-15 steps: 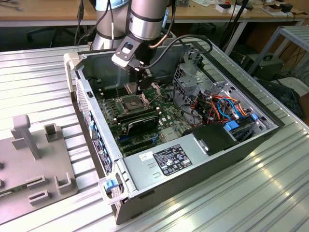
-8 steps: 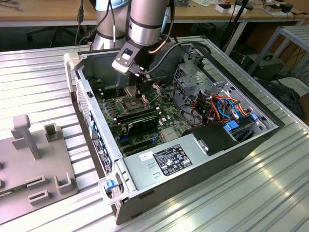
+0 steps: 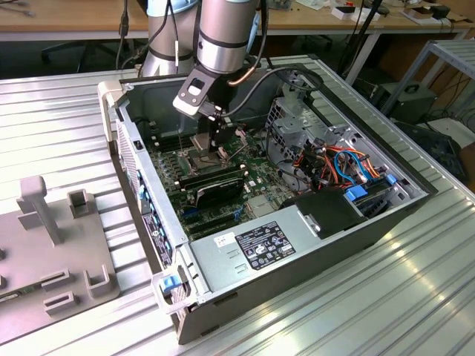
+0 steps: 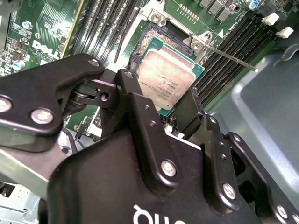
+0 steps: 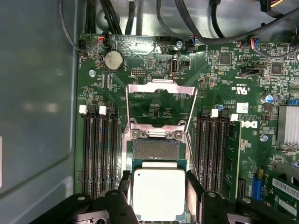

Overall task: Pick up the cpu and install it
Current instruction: 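Place the cpu into insertion slot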

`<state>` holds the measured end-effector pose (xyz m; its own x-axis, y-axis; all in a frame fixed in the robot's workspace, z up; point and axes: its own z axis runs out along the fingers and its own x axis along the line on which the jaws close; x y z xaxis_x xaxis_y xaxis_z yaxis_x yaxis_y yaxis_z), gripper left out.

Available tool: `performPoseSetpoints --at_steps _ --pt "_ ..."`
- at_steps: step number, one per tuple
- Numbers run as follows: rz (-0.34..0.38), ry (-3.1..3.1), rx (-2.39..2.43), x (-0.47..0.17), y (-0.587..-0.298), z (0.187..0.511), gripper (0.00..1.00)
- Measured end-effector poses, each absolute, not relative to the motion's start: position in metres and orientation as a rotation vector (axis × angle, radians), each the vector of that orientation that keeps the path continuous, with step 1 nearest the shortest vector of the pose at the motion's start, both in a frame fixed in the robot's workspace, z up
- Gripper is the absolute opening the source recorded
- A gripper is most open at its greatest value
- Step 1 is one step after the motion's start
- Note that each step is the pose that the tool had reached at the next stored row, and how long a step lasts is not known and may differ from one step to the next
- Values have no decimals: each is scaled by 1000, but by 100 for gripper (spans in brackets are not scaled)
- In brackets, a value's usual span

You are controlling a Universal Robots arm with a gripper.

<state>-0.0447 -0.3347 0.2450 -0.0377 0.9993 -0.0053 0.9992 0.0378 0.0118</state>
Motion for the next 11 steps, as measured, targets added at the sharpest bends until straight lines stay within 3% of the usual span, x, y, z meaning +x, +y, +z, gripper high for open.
performPoseSetpoints --at_steps 11 --pt "10 2256 2172 -42 -335 230 55"
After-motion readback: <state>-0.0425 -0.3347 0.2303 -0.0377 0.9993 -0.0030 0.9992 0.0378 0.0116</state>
